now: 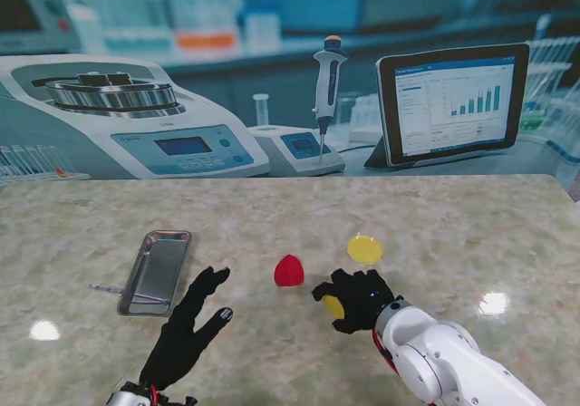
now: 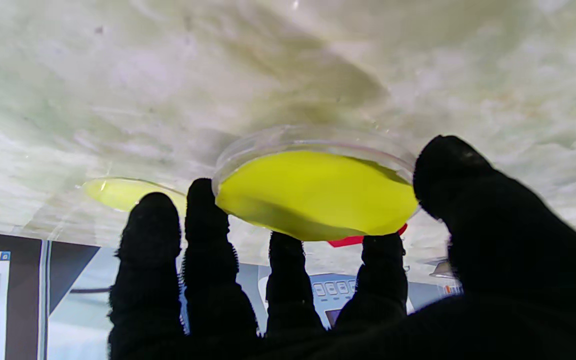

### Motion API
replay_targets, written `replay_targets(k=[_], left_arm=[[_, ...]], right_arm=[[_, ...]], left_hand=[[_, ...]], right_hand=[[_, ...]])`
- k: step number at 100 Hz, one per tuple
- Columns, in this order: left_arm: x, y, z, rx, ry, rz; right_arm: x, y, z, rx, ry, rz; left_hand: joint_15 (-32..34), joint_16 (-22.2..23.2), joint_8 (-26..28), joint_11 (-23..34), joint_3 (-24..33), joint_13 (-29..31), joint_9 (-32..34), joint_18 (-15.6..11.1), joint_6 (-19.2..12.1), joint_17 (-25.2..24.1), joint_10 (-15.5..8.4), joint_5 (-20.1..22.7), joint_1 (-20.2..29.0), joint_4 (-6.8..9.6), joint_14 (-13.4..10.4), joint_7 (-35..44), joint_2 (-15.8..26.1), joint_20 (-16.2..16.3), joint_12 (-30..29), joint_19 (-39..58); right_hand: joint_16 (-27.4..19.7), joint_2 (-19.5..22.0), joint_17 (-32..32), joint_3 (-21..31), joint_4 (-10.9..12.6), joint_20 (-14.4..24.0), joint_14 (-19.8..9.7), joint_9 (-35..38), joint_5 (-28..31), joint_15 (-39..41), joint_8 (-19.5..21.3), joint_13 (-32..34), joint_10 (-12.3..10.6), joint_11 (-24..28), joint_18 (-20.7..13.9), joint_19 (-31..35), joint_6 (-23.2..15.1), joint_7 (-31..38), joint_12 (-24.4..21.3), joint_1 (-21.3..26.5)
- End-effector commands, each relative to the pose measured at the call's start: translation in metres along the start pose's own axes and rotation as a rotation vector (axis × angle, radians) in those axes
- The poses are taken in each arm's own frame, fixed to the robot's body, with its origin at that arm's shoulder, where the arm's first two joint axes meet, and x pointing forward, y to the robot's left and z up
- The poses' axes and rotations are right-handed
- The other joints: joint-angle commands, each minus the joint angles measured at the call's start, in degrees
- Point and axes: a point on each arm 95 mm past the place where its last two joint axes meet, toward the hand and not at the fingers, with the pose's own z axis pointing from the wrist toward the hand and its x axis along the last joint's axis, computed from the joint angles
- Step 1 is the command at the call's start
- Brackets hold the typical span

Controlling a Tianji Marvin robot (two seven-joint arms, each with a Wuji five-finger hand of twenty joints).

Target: Line a culture dish with filter paper and press it flat with a glass rod

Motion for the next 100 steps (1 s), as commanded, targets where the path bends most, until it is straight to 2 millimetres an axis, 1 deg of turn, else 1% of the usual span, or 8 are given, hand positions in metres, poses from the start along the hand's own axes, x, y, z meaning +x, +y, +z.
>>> replay_targets(k=[1,34,57,79,84,100], left_arm=[[0.001,0.001,-0.002,-0.007,-0.002,-0.006],[0.002,0.002,-0.002,-0.011,-0.004,-0.002],[0.002,0.001,-0.002,-0.007,-0.006,0.000],[0.002,0.000,-0.002,-0.005,-0.008,0.001],[0.002,0.000,-0.002,-0.005,-0.008,0.001],[0.002,-0.001,-0.002,-0.002,-0.009,0.003]], right_arm=[[0.008,-0.010,-0.002,0.024,0.020,-0.001],[0.015,-0.019,0.000,0.057,0.040,-0.005],[0.016,-0.024,0.003,0.069,0.041,-0.013],[0.018,-0.026,0.004,0.087,0.042,-0.029],[0.018,-0.026,0.004,0.092,0.042,-0.032],[0.019,-0.024,0.003,0.110,0.041,-0.049]], left_hand=[[-0.6,0.1,0.3,0.2,-0.5,-1.6,-1.1,-1.1,-1.8,0.0,-0.7,0.2,0.8,1.51,-1.3,0.1,0.4,0.9,0.5,-2.3],[-0.6,0.1,0.3,0.2,-0.5,-1.6,-1.1,-1.1,-1.8,0.1,-0.7,0.2,0.8,1.50,-1.2,0.1,0.5,0.9,0.4,-2.3],[-0.6,0.1,0.2,0.2,-0.5,-1.6,-1.1,-1.1,-1.8,0.0,-0.6,0.1,0.8,1.51,-1.2,0.0,0.5,0.9,0.4,-2.3],[-0.6,0.1,0.2,0.2,-0.5,-1.6,-1.1,-1.1,-1.8,0.1,-0.7,0.2,0.8,1.51,-1.2,0.0,0.4,0.9,0.4,-2.3],[-0.6,0.1,0.2,0.2,-0.5,-1.6,-1.1,-1.0,-1.8,0.0,-0.6,0.2,0.8,1.51,-1.1,0.0,0.4,0.9,0.4,-2.3],[-0.6,0.1,0.2,0.2,-0.5,-1.6,-1.1,-1.1,-1.8,0.0,-0.6,0.2,0.8,1.50,-1.2,0.0,0.5,0.8,0.4,-2.3]], right_hand=[[1.4,2.9,0.0,2.8,1.0,1.8,-0.6,1.6,0.7,1.7,-0.5,1.0,-2.3,3.1,-0.7,2.8,-1.2,-0.2,2.0,4.4],[1.5,2.9,-0.2,2.6,1.0,1.9,-0.3,0.8,0.4,1.6,-0.3,0.3,-2.5,3.0,-0.8,2.8,-1.2,-0.6,2.0,4.3],[1.5,2.9,-0.5,2.4,1.0,2.1,-0.2,0.3,0.2,1.5,-0.1,-0.2,-2.5,2.8,-1.0,2.9,-1.2,-1.0,2.0,4.0],[1.1,2.6,-2.1,1.5,0.8,2.1,0.6,-1.5,-1.0,0.2,-0.1,-2.7,-3.0,1.9,-0.6,2.2,-1.1,-2.1,1.6,3.0],[0.7,2.3,-2.9,1.0,0.7,2.1,1.0,-1.6,-1.1,-0.7,0.1,-3.4,-2.9,1.1,-0.3,1.7,-1.1,-2.6,1.1,2.8],[-1.1,1.3,-6.2,-1.2,0.2,1.5,2.6,-1.4,-2.6,-5.1,1.5,-7.4,-2.4,-6.1,1.6,-1.8,-0.6,-5.4,-2.2,-0.2]])
